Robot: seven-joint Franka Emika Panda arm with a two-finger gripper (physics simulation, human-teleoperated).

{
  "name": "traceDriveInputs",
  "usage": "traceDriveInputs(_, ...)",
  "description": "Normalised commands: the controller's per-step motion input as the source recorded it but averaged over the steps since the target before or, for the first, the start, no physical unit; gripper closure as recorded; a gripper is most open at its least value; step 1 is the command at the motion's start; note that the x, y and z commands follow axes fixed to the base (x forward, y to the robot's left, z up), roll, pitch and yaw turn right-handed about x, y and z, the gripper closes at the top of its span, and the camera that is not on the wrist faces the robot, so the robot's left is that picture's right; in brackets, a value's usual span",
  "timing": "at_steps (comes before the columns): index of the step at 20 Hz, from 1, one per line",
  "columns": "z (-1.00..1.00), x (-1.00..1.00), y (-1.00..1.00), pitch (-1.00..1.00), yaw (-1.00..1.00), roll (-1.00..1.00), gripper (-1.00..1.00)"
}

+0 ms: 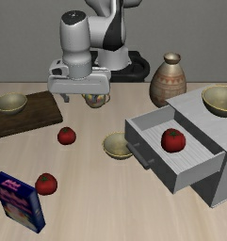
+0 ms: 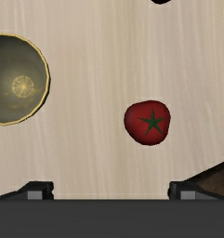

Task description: Pick the tomato next to the cereal and place it on the porcelain bowl between the cabinet and the cutting board

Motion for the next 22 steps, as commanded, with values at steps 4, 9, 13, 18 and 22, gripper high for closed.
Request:
traceDriveInputs(4, 0.0, 1.0, 0.0, 0.0, 0.0, 0.0, -1.0)
traceDriveInputs(9, 0.0, 1.0, 0.0, 0.0, 0.0, 0.0, -1.0)
traceDriveInputs(13, 0.0, 1.0, 0.0, 0.0, 0.0, 0.0, -1.0)
traceDriveInputs(18, 0.0, 0.6, -0.4, 0.0, 0.0, 0.0, -1.0)
traceDriveInputs(22, 0.0, 0.0, -1.0, 0.0, 0.0, 0.0, -1.0)
